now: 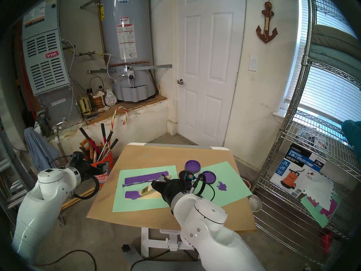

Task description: Pick up brush, dip the brush into paint, and paint the wood

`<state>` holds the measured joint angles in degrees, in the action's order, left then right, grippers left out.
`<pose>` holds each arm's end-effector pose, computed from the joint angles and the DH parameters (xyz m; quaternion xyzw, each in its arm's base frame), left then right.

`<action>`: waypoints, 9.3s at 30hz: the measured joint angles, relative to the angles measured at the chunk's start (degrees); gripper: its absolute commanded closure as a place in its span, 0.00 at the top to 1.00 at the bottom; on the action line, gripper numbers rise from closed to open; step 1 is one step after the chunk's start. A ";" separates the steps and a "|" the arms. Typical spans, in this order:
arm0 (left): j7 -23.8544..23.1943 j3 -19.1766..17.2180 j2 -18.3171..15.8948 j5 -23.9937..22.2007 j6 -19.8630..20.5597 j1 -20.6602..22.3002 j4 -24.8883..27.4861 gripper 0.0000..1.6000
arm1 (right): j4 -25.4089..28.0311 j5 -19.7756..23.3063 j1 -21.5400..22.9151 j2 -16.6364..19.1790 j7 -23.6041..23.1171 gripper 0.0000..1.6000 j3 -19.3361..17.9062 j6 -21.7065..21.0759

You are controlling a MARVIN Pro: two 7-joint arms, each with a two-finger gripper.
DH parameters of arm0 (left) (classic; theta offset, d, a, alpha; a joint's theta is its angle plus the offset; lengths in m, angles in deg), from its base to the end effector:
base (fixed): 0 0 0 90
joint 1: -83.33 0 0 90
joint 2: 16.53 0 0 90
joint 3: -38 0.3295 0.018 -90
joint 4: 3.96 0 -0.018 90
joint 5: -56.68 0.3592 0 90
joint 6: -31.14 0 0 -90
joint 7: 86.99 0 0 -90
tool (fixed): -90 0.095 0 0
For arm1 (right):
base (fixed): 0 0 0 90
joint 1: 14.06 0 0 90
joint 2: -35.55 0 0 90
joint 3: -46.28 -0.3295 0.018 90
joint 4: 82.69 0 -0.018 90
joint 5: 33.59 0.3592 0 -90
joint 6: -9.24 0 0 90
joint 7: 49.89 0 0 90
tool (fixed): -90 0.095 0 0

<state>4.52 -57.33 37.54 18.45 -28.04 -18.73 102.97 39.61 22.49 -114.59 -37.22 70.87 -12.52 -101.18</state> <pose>0.4054 0.1621 -0.2903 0.8481 -0.0277 0.5283 0.0297 0.3204 0.1607 -0.2800 -0.8217 0.0885 -0.4637 0.3193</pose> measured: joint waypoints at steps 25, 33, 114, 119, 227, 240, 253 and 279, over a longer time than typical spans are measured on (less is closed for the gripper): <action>0.00 0.00 0.00 0.00 0.00 0.00 -0.01 1.00 | 1.40 -1.10 -1.59 1.94 -0.01 0.00 -1.64 -0.08; 0.00 0.00 0.00 0.00 0.00 0.00 -0.01 1.00 | 1.91 -1.37 -2.13 2.70 0.26 0.00 -2.08 -0.23; 0.00 0.00 0.00 0.00 0.00 0.00 0.00 1.00 | 5.05 -2.27 -4.76 9.06 0.06 0.00 -9.59 -2.97; 0.00 0.00 0.00 0.00 0.00 0.00 0.00 1.00 | 5.39 -2.44 -5.23 9.64 -0.16 0.00 -10.20 -3.03; -0.02 0.03 -0.01 0.00 0.00 0.01 -0.02 1.00 | 7.11 3.03 0.39 0.36 2.95 0.00 0.96 -2.34; -0.01 0.01 -0.01 0.00 0.00 0.00 -0.02 1.00 | 4.34 2.71 3.88 -0.42 4.46 0.00 5.61 2.62; 0.00 0.01 0.00 0.00 0.00 0.00 -0.01 1.00 | 2.89 4.86 5.55 1.22 6.67 0.00 8.87 6.77; 0.00 0.00 0.00 0.00 0.00 0.00 -0.01 1.00 | 0.86 4.43 7.38 3.39 7.31 0.00 12.18 10.60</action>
<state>4.52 -57.32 37.54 18.45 -28.04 -18.73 102.97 40.47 26.92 -107.21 -33.83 78.18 -0.34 -90.58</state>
